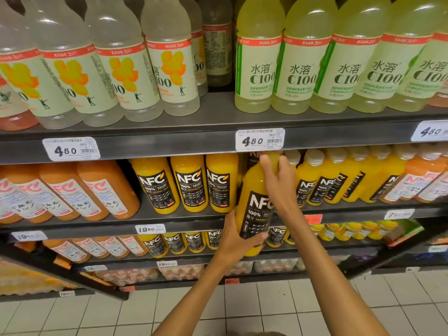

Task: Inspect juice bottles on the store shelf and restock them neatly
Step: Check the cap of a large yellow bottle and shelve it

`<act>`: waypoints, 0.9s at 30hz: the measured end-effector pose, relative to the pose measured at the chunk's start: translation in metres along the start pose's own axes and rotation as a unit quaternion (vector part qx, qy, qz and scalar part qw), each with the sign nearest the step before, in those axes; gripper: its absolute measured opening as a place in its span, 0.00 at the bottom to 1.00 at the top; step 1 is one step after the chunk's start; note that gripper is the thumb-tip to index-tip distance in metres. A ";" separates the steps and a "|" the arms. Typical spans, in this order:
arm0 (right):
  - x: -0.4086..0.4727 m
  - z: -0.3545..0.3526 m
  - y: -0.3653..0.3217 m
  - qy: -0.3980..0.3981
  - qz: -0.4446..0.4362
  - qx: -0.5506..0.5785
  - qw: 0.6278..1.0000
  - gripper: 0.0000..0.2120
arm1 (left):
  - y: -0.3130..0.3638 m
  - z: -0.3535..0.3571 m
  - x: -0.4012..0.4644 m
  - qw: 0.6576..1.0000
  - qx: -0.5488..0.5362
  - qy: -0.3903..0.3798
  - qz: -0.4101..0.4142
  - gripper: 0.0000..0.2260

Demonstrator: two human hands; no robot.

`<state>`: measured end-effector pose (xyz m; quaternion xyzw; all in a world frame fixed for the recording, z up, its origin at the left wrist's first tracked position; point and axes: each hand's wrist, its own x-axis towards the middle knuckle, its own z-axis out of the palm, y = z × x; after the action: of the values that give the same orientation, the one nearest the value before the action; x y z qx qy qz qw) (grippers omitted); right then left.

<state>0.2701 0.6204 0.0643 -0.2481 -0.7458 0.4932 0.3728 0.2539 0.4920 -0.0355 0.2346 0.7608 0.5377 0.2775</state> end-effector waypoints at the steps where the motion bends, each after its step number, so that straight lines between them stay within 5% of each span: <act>1: -0.003 -0.001 -0.001 0.001 0.009 0.026 1.000 0.18 | -0.003 -0.002 -0.006 1.000 -0.012 -0.007 -0.003 0.36; 9: -0.015 -0.019 -0.008 -0.074 0.146 0.118 0.979 0.14 | 0.007 -0.029 -0.057 0.991 -0.111 -0.065 -0.029 0.27; 13: -0.029 -0.021 -0.005 -0.212 0.252 0.359 0.873 0.17 | 0.013 -0.052 -0.086 0.971 -0.161 -0.166 -0.059 0.20; 15: -0.039 -0.017 -0.008 -0.220 0.272 0.438 0.828 0.19 | 0.012 -0.055 -0.098 0.963 -0.186 -0.174 -0.084 0.28; 18: -0.050 -0.014 -0.015 -0.208 0.263 0.411 0.848 0.19 | 0.008 -0.057 -0.109 0.938 -0.255 -0.199 -0.125 0.41; 23: -0.066 -0.016 -0.035 -0.121 0.254 0.281 0.917 0.18 | 0.011 -0.065 -0.114 0.956 -0.205 -0.179 -0.113 0.36; 27: -0.079 -0.027 -0.047 -0.108 0.271 0.251 0.923 0.19 | 0.017 -0.062 -0.125 0.947 -0.235 -0.186 -0.117 0.19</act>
<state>0.3384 0.5588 0.0894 -0.2843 -0.5376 0.7703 0.1919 0.3046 0.3727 0.0182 0.1678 0.5701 0.6120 0.5219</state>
